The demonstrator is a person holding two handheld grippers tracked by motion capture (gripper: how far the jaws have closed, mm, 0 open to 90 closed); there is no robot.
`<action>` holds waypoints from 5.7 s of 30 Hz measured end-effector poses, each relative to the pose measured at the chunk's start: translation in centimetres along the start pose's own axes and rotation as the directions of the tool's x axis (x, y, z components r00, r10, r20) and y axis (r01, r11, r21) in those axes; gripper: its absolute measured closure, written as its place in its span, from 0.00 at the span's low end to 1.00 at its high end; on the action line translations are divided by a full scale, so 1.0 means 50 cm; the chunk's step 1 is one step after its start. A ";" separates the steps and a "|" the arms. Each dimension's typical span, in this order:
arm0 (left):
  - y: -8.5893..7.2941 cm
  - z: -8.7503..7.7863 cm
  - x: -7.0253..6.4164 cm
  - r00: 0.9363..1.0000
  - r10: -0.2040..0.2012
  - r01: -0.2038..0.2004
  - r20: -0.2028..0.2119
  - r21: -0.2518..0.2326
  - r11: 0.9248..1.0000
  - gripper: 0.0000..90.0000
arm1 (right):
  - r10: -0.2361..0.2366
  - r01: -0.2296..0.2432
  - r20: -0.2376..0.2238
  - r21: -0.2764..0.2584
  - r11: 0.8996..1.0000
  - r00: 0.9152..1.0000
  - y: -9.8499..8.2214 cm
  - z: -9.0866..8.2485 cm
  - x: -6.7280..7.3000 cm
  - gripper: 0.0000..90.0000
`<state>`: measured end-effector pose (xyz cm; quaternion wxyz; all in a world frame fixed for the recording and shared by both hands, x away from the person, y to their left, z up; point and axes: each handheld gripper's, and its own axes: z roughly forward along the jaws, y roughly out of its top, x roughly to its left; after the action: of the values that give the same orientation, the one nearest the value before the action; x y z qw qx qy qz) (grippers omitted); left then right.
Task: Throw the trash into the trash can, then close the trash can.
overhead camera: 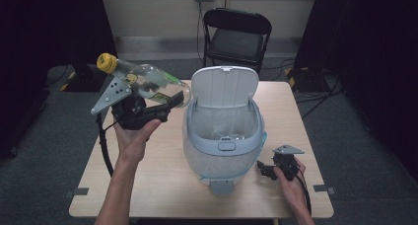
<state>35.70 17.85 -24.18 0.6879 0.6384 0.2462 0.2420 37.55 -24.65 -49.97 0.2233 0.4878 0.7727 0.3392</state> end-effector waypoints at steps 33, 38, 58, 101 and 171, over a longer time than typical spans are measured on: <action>-0.039 0.165 -0.075 0.974 -0.039 -0.006 0.225 0.194 0.981 0.31 | 0.000 0.000 0.000 0.000 1.000 1.000 0.000 0.000 0.000 0.19; -0.043 0.177 -0.064 0.971 -0.065 0.009 0.229 0.235 0.972 0.31 | 0.000 0.000 0.000 0.000 1.000 1.000 0.000 0.000 0.000 0.19; -0.045 0.191 -0.060 0.970 -0.072 -0.012 0.231 0.342 0.940 0.28 | 0.000 0.000 0.000 0.000 1.000 1.000 0.000 0.000 0.000 0.19; -0.059 0.126 -0.008 0.987 -0.032 -0.011 0.160 0.263 0.965 0.36 | 0.000 0.000 0.000 0.002 1.000 1.000 0.000 0.000 0.000 0.18; -0.074 0.157 0.145 0.985 -0.166 0.171 -0.042 0.239 0.956 0.33 | 0.000 0.000 -0.001 0.002 1.000 1.000 0.000 0.000 0.000 0.18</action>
<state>46.36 16.31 -27.56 0.6204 0.6915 0.3348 0.1576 37.56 -24.63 -49.97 0.2226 0.4877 0.7733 0.3386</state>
